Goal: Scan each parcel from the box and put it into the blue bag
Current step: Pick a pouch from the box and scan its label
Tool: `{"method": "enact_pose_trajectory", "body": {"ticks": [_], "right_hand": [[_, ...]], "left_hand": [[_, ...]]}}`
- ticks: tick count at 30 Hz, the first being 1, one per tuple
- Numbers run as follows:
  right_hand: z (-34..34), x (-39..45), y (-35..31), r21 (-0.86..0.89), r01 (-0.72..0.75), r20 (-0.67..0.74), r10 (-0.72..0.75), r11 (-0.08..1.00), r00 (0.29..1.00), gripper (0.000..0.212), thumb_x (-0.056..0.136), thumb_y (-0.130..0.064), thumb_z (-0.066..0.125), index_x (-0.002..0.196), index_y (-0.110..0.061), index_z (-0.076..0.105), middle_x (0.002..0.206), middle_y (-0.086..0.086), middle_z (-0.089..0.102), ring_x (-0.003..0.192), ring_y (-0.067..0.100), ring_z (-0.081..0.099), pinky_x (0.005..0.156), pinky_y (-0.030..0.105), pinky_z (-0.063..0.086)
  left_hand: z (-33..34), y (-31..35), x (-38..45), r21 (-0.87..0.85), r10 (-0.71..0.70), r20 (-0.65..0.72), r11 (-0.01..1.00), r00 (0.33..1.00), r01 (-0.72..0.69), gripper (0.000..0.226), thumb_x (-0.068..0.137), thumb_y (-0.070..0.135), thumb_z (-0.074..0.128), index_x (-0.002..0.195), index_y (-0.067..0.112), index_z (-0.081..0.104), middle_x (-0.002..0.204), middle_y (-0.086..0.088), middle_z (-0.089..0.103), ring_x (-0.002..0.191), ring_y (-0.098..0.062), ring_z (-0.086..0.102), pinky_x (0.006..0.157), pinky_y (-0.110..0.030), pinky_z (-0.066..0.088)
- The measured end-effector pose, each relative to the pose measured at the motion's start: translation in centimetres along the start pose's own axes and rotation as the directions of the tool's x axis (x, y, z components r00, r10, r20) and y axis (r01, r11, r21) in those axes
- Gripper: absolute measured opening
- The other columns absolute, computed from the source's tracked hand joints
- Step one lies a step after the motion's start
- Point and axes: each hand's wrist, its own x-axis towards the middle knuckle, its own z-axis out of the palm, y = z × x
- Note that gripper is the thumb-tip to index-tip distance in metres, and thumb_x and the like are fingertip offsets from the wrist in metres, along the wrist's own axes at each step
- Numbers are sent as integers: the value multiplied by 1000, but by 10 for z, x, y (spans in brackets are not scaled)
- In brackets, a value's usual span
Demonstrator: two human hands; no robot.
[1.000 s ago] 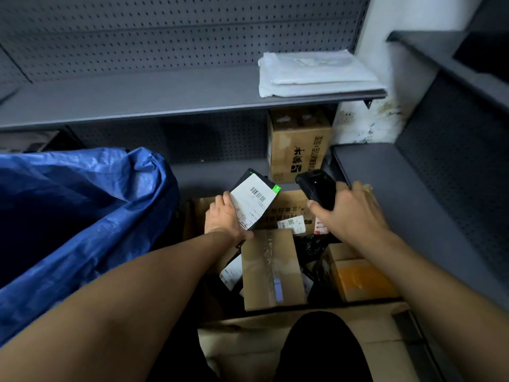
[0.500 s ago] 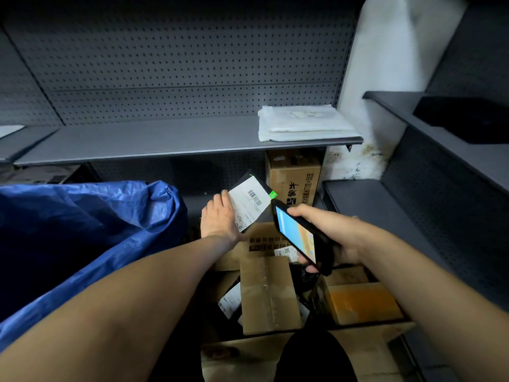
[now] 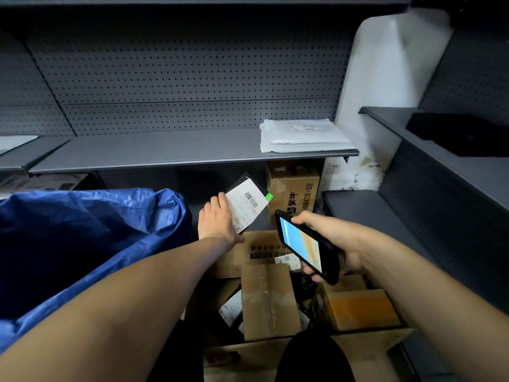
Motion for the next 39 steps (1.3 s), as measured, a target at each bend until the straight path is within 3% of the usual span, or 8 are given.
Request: {"method": "enact_pose_trajectory", "body": {"ticks": [7,10,12,14,16,18,29,39], "right_hand": [[4,-4,0,52,47,7,-47,998,999,69,80,-65,65,110,-3,64,84,18,69,72,28,69,73,42,61],[8,2,-2,-64,176,-165,-184,982,969,71,78,-70,65,103,-4,66,85,15,70,74,28,71,71,43,61],[13,2,-3,-438,194,-330,-357,878,874,74,81,-77,52,101,-8,67,95,11,70,83,27,67,75,37,54],[17,3,-4,-704,92,-436,-532,704,726,74,89,-74,44,118,-7,60,117,13,57,97,30,56,78,37,46],[20,10,-5,-809,-16,-474,-637,587,607,77,93,-68,41,132,-2,49,125,17,47,112,34,51,85,43,48],[19,17,-7,-836,-88,-493,-671,541,555,77,94,-65,41,135,1,45,126,17,45,116,35,49,87,46,50],[31,18,-46,-845,-83,-488,-697,529,526,79,94,-64,43,133,4,47,130,21,46,119,38,49,90,46,49],[107,7,-126,-893,18,-372,-762,449,530,80,93,-63,46,136,5,46,130,23,47,118,40,50,91,47,47]], "left_hand": [[-6,-2,-2,-14,-10,-2,1000,1000,10,125,53,53,88,147,9,18,131,-8,40,123,-26,43,107,-39,36],[-10,-3,-2,-35,-44,7,998,999,44,128,56,54,87,150,6,15,135,-9,38,126,-28,41,108,-40,34],[-14,-3,-1,-55,-82,18,995,996,83,127,57,55,86,150,5,15,135,-11,38,127,-29,41,108,-40,34],[-17,-5,0,-83,-130,20,988,991,131,125,55,55,86,147,5,18,134,-12,39,125,-30,42,107,-40,36],[-20,-9,1,-122,-184,11,975,983,184,120,53,54,87,142,5,25,131,-12,41,123,-31,44,105,-40,38],[-24,-13,2,-154,-237,3,960,972,234,114,51,53,88,137,5,30,129,-12,43,122,-31,45,104,-40,39],[-72,-49,12,-174,-318,-6,934,948,312,100,54,55,86,127,8,38,129,-11,45,123,-29,46,100,-39,41],[-141,-161,0,-152,-464,49,872,885,466,113,54,62,86,136,4,34,134,-15,42,128,-31,44,106,-42,40]]}}
